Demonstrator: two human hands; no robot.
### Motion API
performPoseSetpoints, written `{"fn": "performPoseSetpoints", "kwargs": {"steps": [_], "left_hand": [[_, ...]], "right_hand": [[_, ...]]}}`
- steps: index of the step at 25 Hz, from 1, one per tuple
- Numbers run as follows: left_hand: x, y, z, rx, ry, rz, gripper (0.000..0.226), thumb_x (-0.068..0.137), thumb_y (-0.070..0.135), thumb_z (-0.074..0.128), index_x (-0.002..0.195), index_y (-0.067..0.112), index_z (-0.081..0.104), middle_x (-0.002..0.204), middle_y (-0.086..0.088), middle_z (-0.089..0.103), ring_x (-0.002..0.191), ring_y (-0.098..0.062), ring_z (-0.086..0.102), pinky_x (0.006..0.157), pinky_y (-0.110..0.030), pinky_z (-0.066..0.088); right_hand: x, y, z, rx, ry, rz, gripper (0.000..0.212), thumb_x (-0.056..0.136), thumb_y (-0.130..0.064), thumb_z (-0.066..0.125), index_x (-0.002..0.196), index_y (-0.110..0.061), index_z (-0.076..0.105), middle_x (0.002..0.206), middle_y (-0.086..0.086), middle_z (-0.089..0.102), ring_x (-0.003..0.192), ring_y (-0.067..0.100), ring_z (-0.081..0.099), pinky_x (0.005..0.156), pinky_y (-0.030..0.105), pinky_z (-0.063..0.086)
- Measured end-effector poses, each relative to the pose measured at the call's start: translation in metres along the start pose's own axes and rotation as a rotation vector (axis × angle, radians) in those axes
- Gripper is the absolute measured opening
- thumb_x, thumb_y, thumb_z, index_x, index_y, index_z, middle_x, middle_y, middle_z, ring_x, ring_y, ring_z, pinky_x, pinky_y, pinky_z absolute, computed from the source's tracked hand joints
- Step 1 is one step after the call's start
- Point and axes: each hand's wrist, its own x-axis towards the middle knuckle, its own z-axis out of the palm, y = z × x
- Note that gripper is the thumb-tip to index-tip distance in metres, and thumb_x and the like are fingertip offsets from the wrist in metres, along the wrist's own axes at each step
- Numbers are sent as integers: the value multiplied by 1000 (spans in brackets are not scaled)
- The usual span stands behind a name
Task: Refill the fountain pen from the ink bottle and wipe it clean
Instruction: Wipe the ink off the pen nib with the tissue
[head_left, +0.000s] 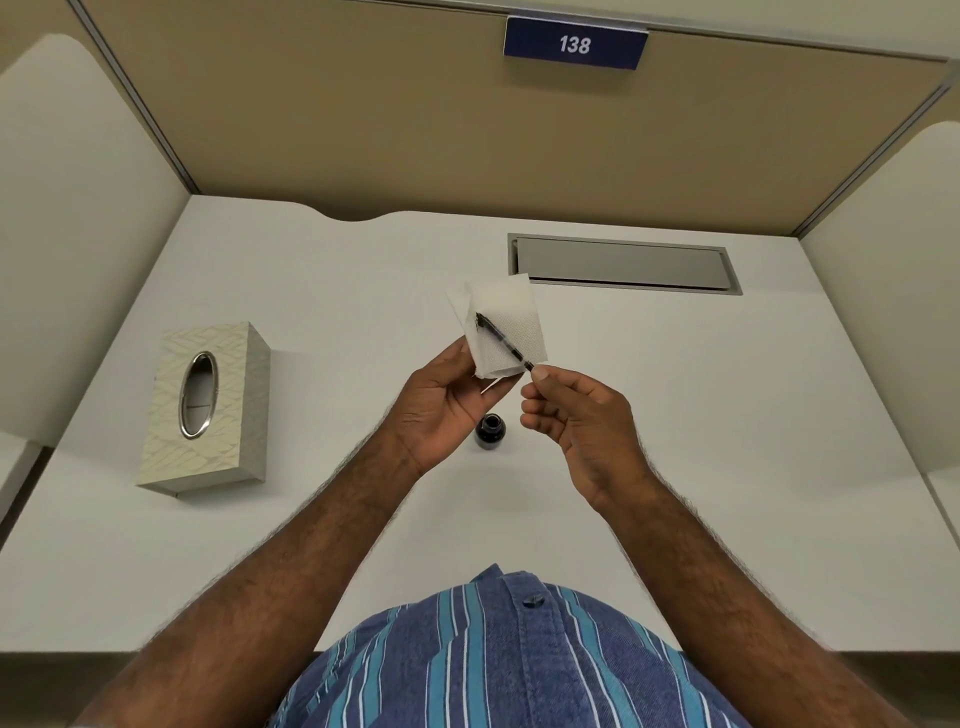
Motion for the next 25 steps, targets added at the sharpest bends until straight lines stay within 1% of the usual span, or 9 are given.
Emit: {"fn": "performPoseSetpoints", "kwargs": {"steps": [2, 5, 8, 11, 12, 14, 16, 20, 25], "left_hand": [[0, -2, 0, 79, 4, -6, 31, 107, 12, 49, 130, 4, 67, 137, -15, 66, 132, -31, 60, 111, -46, 48], [1, -3, 3, 174, 25, -15, 29, 104, 20, 56, 126, 7, 69, 130, -14, 70, 125, -28, 65, 106, -41, 51], [5, -2, 5, 211, 53, 8, 35, 100, 23, 62, 129, 2, 65, 134, -20, 66, 126, -30, 63, 108, -41, 50], [9, -4, 4, 206, 75, 37, 43, 99, 24, 64, 133, -2, 60, 146, -30, 54, 134, -37, 55, 115, -46, 44], [10, -4, 4, 200, 86, 47, 40, 100, 23, 62, 131, -1, 62, 145, -29, 54, 133, -37, 55, 115, -46, 45], [11, -5, 4, 177, 108, 60, 30, 103, 21, 57, 123, 3, 69, 136, -23, 63, 127, -33, 61, 109, -43, 50], [11, -5, 4, 160, 104, 62, 28, 104, 21, 56, 118, 6, 74, 128, -17, 70, 124, -30, 64, 104, -40, 53], [10, -5, 3, 124, 79, 66, 32, 105, 24, 52, 121, 5, 73, 130, -18, 70, 124, -30, 65, 104, -40, 53], [11, -4, 5, 73, 105, 60, 33, 108, 22, 47, 126, 0, 65, 126, -21, 71, 119, -31, 69, 102, -40, 55]], "right_hand": [[-1, 0, 2, -46, 7, -17, 15, 95, -10, 76, 107, -2, 79, 85, 13, 78, 73, 22, 72, 70, 30, 63], [-3, 1, 4, -119, 8, -53, 15, 94, -13, 79, 105, -4, 81, 84, 13, 79, 73, 22, 72, 70, 31, 64], [-4, 1, 6, -177, -3, -91, 13, 93, -17, 80, 103, -9, 82, 85, 12, 79, 72, 21, 73, 68, 31, 63], [-4, 1, 7, -209, -14, -122, 9, 94, -17, 80, 101, -11, 82, 82, 10, 80, 70, 19, 73, 66, 29, 62], [-4, 1, 8, -215, -16, -127, 9, 94, -17, 80, 101, -11, 82, 82, 9, 79, 70, 19, 73, 65, 28, 62], [-3, 1, 8, -225, -16, -133, 9, 94, -17, 80, 100, -11, 82, 81, 9, 79, 69, 19, 73, 64, 28, 61], [-4, 2, 7, -233, -19, -133, 8, 94, -17, 80, 100, -12, 82, 81, 9, 79, 69, 19, 74, 64, 28, 61], [-4, 3, 5, -243, -24, -122, 7, 94, -17, 80, 99, -12, 82, 80, 11, 78, 69, 19, 73, 65, 29, 62], [-3, 3, 5, -212, -35, -70, 11, 93, -15, 80, 98, -6, 81, 77, 11, 76, 66, 21, 70, 64, 32, 62]]}}
